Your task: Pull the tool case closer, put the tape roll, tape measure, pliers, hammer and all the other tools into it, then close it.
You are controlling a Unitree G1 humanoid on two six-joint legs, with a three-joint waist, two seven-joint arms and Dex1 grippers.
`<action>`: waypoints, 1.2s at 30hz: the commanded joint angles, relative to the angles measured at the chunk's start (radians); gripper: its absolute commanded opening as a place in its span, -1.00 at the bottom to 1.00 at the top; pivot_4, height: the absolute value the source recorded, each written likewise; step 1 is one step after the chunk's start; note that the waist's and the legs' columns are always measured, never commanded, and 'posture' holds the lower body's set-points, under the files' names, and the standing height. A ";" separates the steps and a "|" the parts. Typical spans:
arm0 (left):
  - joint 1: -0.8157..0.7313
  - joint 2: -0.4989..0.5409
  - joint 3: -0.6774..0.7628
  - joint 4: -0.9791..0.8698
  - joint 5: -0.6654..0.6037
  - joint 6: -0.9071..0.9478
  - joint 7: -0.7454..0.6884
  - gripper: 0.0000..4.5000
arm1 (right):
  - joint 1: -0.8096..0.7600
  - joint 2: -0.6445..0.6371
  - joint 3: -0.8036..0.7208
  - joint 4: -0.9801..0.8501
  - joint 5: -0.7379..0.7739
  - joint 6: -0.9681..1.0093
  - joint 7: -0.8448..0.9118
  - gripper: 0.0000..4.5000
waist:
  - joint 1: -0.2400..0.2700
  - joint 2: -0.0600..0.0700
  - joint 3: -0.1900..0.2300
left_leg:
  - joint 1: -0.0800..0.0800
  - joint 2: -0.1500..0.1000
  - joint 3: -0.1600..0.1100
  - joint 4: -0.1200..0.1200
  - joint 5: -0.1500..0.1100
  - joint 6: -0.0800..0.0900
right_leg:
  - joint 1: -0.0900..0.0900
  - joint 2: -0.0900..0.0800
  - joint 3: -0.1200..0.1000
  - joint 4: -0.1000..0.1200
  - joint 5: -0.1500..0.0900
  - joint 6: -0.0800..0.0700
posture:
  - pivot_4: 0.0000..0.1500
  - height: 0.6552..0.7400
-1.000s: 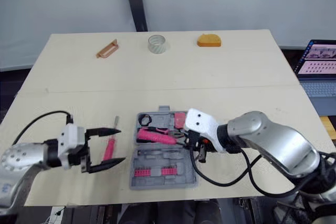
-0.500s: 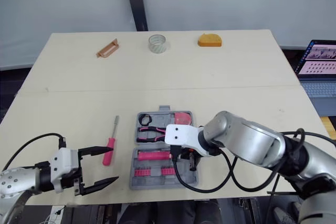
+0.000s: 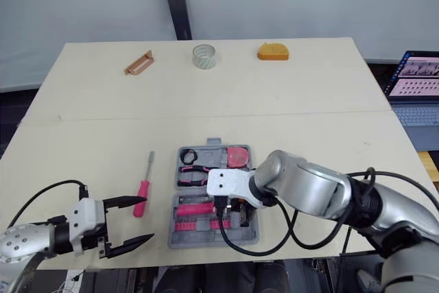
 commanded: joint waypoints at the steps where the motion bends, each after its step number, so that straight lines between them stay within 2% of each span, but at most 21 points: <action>1: 0.014 0.007 0.017 -0.026 -0.011 -0.004 0.007 1.00 | -0.004 0.008 -0.001 -0.034 -0.011 0.003 -0.016 -0.99 | 0.000 0.000 0.000 | 0.000 0.000 0.000 0.000 0.000 0.000 | 0.000 0.000 0.000 0.000 0.000 0.000 | 1.00 1.00; 19: 0.026 0.009 0.021 -0.042 -0.012 0.006 0.036 1.00 | 0.006 0.067 0.051 0.031 -0.069 -0.035 -0.038 -0.99 | -0.001 0.000 0.000 | 0.000 0.000 0.000 0.000 0.000 0.000 | 0.000 0.000 0.000 0.001 0.000 0.000 | 1.00 1.00; 36: 0.014 0.013 0.018 -0.030 -0.008 0.003 0.036 1.00 | 0.047 0.061 0.061 0.027 -0.089 -0.055 -0.036 -0.99 | -0.001 0.000 0.000 | 0.000 0.000 0.000 0.000 0.000 0.000 | 0.000 0.000 0.000 0.001 0.000 0.000 | 1.00 1.00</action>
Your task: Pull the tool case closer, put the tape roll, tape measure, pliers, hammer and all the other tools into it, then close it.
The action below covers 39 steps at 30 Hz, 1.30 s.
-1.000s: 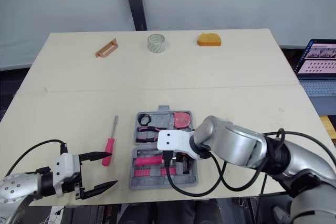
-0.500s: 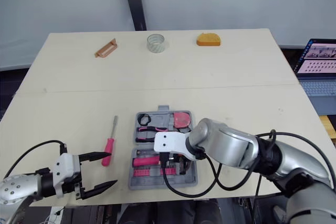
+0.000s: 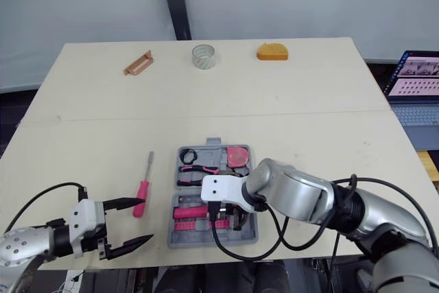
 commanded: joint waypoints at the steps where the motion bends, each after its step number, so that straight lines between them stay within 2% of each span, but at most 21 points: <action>1: 0.006 0.010 0.018 -0.021 -0.008 -0.009 -0.001 1.00 | 0.003 -0.003 0.008 -0.027 -0.013 -0.014 0.000 -0.99 | 0.000 0.000 0.000 | 0.000 0.000 0.000 0.000 0.000 0.000 | 0.000 0.000 0.000 0.000 0.000 0.000 | 1.00 1.00; 21: 0.008 0.003 0.011 -0.013 0.000 -0.021 0.002 1.00 | 0.006 -0.002 0.010 -0.016 -0.030 -0.044 0.007 -0.99 | 0.000 0.000 0.000 | 0.000 0.000 0.000 0.000 0.000 0.000 | 0.000 0.000 0.000 0.000 0.000 0.000 | 1.00 1.00; 22: 0.008 0.003 0.010 -0.013 -0.001 -0.021 0.002 1.00 | 0.005 -0.002 0.008 -0.016 -0.030 -0.046 0.008 -0.59 | 0.000 0.000 0.000 | 0.000 0.000 0.000 0.000 0.000 0.000 | 0.000 0.000 0.000 0.000 0.000 0.000 | 1.00 1.00; 25: 0.007 0.004 0.009 -0.010 -0.001 -0.024 0.001 1.00 | 0.002 -0.008 0.002 -0.023 -0.027 -0.047 0.015 -0.04 | 0.000 0.000 0.000 | 0.000 0.000 0.000 0.000 0.000 0.000 | 0.000 0.000 0.000 0.000 0.000 0.000 | 1.00 1.00; 29: 0.006 0.004 0.009 -0.009 -0.002 -0.024 0.001 1.00 | -0.002 -0.026 -0.012 -0.044 -0.018 -0.049 0.030 0.88 | 0.000 0.000 0.000 | 0.000 0.000 0.000 0.000 0.000 0.000 | 0.000 0.000 0.000 0.000 0.000 0.000 | 1.00 1.00; 30: 0.006 0.004 0.009 -0.009 -0.003 -0.025 0.001 1.00 | -0.003 -0.030 -0.016 -0.048 -0.017 -0.050 0.033 0.99 | 0.000 0.000 0.000 | 0.000 0.000 0.000 0.000 0.000 0.000 | 0.000 0.000 0.000 0.000 0.000 0.000 | 1.00 1.00; 35: -0.003 0.004 0.005 -0.011 -0.006 -0.020 0.001 1.00 | 0.042 -0.016 -0.117 -0.062 0.016 -0.096 0.034 0.99 | 0.001 0.000 0.000 | 0.000 0.000 0.000 0.000 0.000 0.000 | 0.000 0.000 0.000 0.000 0.000 0.000 | 1.00 1.00; 39: -0.023 0.002 -0.009 -0.013 -0.009 -0.017 0.001 1.00 | 0.188 0.053 -0.251 0.011 -0.008 -0.336 -0.015 0.99 | 0.001 -0.002 -0.001 | 0.000 0.000 0.000 0.000 0.000 0.000 | 0.000 0.000 0.000 0.000 0.000 0.000 | 1.00 1.00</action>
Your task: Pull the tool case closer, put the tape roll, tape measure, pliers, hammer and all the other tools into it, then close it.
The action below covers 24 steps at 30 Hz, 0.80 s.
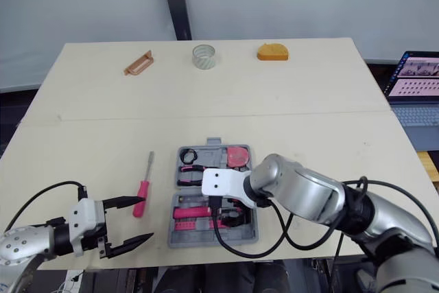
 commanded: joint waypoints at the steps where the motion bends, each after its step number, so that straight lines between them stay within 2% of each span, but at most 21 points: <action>1: -0.015 0.001 -0.012 -0.019 -0.009 -0.005 0.000 1.00 | 0.125 0.056 -0.131 0.061 -0.021 -0.271 -0.031 0.89 | 0.000 0.000 0.000 | 0.000 0.000 0.000 0.000 0.000 0.000 | 0.000 0.000 0.000 0.000 0.000 0.000 | 1.00 1.00; 3: -0.024 -0.001 -0.025 -0.023 -0.007 -0.002 0.002 1.00 | 0.210 0.075 -0.178 0.118 -0.028 -0.421 -0.012 0.63 | 0.003 -0.001 0.000 | 0.000 0.000 0.001 0.000 0.000 0.000 | 0.000 0.000 0.000 0.000 0.000 0.000 | 1.00 1.00; 7: -0.057 -0.001 -0.048 -0.026 -0.006 0.009 0.008 1.00 | 0.349 0.126 -0.249 0.258 -0.018 -0.707 0.068 -0.31 | 0.001 -0.002 -0.001 | 0.001 0.000 0.001 0.001 0.000 0.000 | 0.001 0.000 0.000 0.000 0.000 0.000 | 1.00 1.00; 10: -0.070 0.003 -0.053 -0.026 -0.008 0.014 0.009 1.00 | 0.398 0.137 -0.251 0.356 -0.050 -0.844 0.123 -0.98 | 0.000 -0.002 -0.001 | 0.002 0.000 0.001 0.000 0.000 0.000 | 0.001 0.000 0.000 0.000 0.000 0.000 | 1.00 1.00; 15: -0.077 0.006 -0.049 -0.021 -0.007 0.016 0.005 1.00 | 0.419 0.171 -0.256 0.466 -0.062 -0.921 0.182 -1.00 | -0.002 -0.002 -0.001 | 0.002 0.001 0.002 0.000 0.000 0.000 | 0.001 0.000 0.000 0.000 0.000 0.000 | 1.00 1.00; 24: -0.071 0.007 -0.042 -0.023 -0.007 0.017 0.006 1.00 | 0.429 0.200 -0.251 0.525 -0.103 -0.944 0.216 -1.00 | 0.001 -0.002 -0.001 | 0.002 0.001 0.002 0.000 0.000 0.000 | 0.001 0.000 0.000 0.000 0.000 0.000 | 1.00 1.00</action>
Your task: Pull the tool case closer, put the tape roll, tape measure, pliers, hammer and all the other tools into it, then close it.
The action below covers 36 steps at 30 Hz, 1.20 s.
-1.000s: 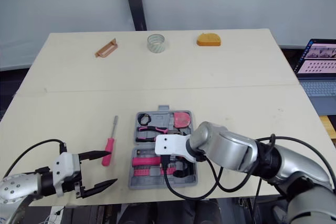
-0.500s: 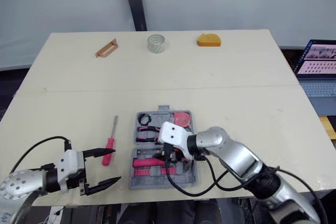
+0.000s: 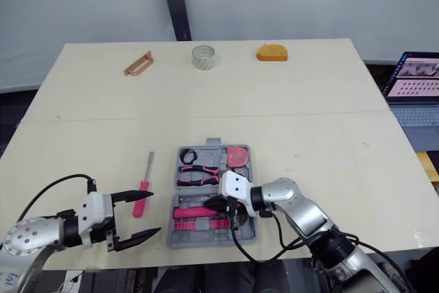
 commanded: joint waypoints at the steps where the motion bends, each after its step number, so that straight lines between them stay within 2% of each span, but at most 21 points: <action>1: 0.005 0.009 0.011 -0.022 -0.007 -0.004 0.003 1.00 | 0.015 0.007 -0.015 -0.004 -0.010 -0.015 0.027 -1.00 | 0.001 0.000 0.000 | 0.000 0.000 0.000 0.000 0.000 0.000 | 0.000 0.000 0.000 0.000 0.000 0.000 | 1.00 1.00; 22: 0.003 0.004 -0.001 -0.030 -0.006 -0.001 0.013 1.00 | 0.043 -0.022 0.051 0.090 -0.193 -0.022 0.039 -1.00 | 0.000 0.000 -0.001 | 0.004 0.000 0.000 0.000 0.000 0.000 | 0.003 0.000 0.000 0.000 0.000 0.000 | 1.00 1.00; 28: 0.002 0.006 -0.002 -0.033 -0.009 0.007 0.013 1.00 | 0.044 -0.017 0.089 0.173 -0.261 0.002 0.017 -1.00 | 0.000 0.000 -0.005 | 0.009 0.000 0.000 -0.001 0.000 0.000 | 0.009 0.000 0.000 -0.001 0.000 0.000 | 1.00 1.00; 31: 0.003 0.006 -0.003 -0.038 -0.011 0.011 0.012 1.00 | 0.044 -0.008 0.104 0.199 -0.273 0.025 0.007 -1.00 | 0.000 0.001 -0.012 | 0.018 0.001 0.000 -0.004 -0.001 -0.001 | 0.017 0.001 0.000 -0.002 0.000 -0.001 | 1.00 1.00; 36: 0.007 0.006 -0.004 -0.047 -0.014 0.018 0.011 1.00 | 0.045 -0.005 0.119 0.222 -0.276 0.063 0.003 -1.00 | 0.000 0.002 -0.023 | 0.021 0.009 0.002 -0.004 -0.003 -0.005 | 0.018 0.009 0.001 -0.003 -0.001 -0.004 | 1.00 1.00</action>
